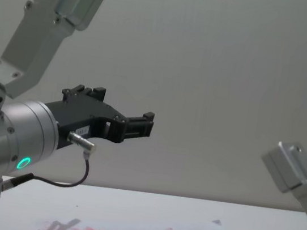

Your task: Use the one hand to pick up the stamp and affix it onto the A4 paper.

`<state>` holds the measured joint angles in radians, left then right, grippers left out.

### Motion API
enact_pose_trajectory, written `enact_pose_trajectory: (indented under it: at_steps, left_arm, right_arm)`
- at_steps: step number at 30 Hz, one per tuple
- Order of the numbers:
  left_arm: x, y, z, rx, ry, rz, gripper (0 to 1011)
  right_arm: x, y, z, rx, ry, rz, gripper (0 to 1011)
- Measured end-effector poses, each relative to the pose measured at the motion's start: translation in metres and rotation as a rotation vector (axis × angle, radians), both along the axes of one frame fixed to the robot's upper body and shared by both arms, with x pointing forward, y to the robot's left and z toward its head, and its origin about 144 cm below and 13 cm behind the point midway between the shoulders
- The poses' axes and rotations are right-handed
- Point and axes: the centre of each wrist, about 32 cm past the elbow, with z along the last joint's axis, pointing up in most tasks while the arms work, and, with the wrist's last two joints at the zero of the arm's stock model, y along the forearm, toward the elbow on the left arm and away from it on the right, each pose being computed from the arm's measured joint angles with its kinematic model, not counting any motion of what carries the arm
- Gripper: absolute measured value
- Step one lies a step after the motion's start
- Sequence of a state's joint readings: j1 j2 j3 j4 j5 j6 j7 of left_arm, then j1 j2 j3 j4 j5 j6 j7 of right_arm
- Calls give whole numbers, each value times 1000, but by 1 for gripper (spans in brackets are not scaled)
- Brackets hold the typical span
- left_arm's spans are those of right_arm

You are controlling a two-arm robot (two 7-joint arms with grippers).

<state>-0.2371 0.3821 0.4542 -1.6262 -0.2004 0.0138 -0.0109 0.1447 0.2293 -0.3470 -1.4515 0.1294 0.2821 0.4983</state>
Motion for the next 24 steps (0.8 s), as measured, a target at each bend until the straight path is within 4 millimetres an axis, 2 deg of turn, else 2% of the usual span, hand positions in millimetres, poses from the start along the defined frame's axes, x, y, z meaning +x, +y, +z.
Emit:
enact_pose_trajectory:
  at_steps: [11,24]
  left_arm:
    - [0,0,0,0,0,0,1001]
    - [0,0,0,0,0,0,1001]
  right_arm:
    - [1,3,3,6,-53,-2,216]
    - [-3,-8,31,36,-208,-80,216]
